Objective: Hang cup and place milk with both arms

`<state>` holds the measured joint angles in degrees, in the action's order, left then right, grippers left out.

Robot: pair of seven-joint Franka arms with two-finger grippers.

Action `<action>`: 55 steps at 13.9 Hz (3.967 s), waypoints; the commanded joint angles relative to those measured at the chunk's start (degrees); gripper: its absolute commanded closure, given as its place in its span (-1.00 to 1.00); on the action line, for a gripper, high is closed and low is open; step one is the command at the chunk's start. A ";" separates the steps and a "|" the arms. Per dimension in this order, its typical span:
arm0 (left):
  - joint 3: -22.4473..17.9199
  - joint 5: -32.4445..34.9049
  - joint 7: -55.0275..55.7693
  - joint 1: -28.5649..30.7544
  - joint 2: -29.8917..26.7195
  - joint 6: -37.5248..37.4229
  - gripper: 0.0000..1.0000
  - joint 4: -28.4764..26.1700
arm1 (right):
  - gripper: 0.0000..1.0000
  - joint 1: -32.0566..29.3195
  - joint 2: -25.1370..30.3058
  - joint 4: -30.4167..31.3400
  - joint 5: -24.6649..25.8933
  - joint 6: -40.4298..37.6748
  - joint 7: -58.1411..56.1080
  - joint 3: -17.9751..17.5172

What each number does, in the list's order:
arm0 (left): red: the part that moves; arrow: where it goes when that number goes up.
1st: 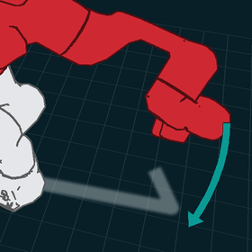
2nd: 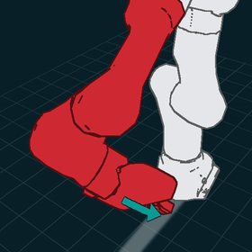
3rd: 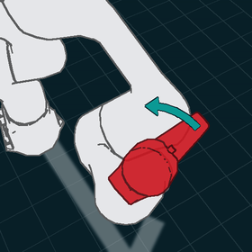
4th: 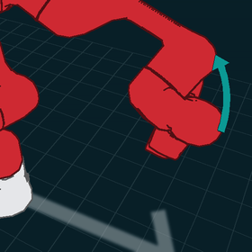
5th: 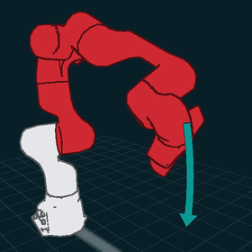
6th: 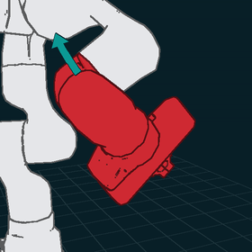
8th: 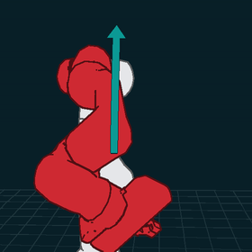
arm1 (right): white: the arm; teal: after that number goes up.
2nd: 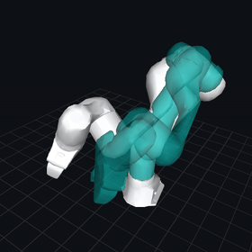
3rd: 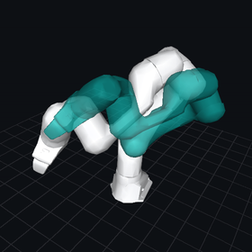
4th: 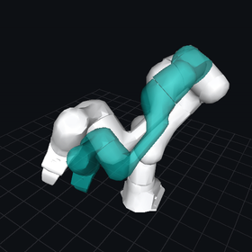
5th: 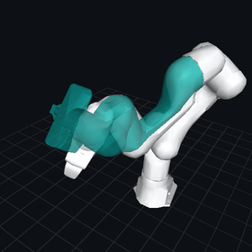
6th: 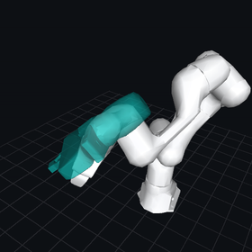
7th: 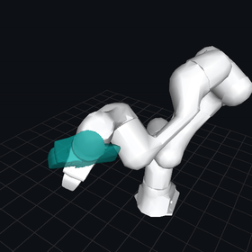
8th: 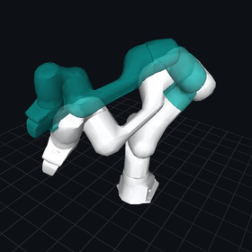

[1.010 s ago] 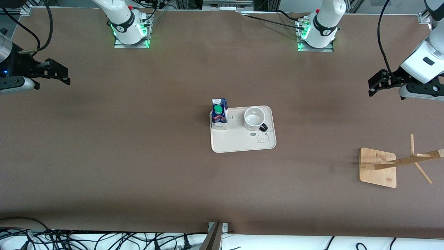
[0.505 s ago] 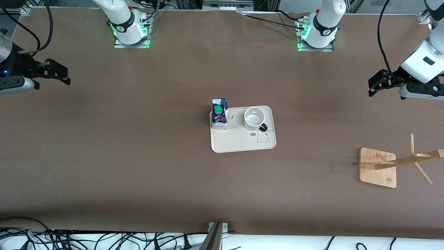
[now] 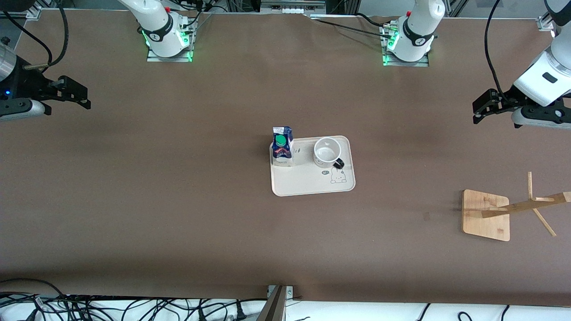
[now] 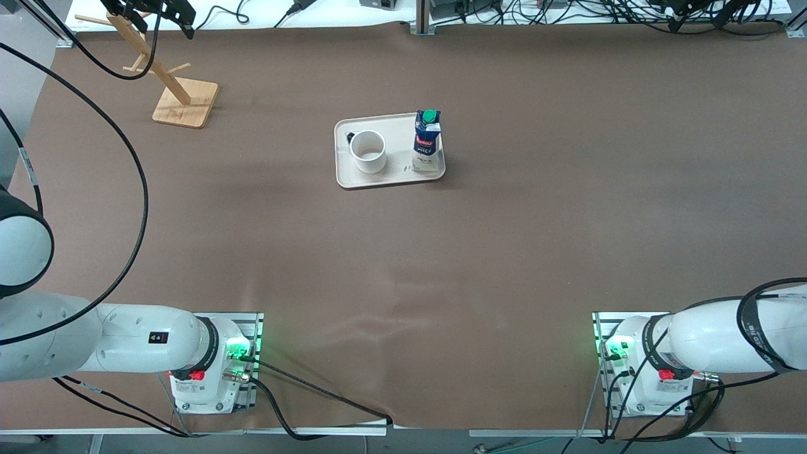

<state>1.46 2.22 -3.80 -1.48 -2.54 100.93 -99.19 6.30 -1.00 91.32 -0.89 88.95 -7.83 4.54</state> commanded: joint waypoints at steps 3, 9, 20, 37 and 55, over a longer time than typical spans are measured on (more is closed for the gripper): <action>0.12 0.95 -0.50 0.07 -0.19 -0.21 -1.00 0.67 | -1.00 -0.15 -0.14 -1.23 -1.04 -3.96 -0.08 -0.14; 0.12 0.95 -0.94 0.16 -0.10 -0.21 -1.00 0.67 | -1.00 0.37 -1.19 -2.55 -1.13 -3.17 -0.61 -0.23; 0.03 0.77 -1.03 0.60 -0.10 -0.82 -1.00 0.67 | -1.00 6.70 -3.65 -5.71 -1.39 -5.10 0.09 -0.58; -0.41 0.16 -1.12 0.86 0.07 -2.31 -1.00 0.67 | -1.00 35.70 -27.18 -13.15 -5.52 18.45 53.60 -0.49; -0.14 0.16 -0.85 0.68 0.07 -2.31 -1.00 0.84 | -0.09 41.16 -39.78 -19.69 -2.36 21.71 56.70 -0.23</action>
<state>1.01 2.21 -3.81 -0.95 -2.52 99.52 -99.19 46.68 -40.05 73.28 -4.00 110.95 47.76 3.81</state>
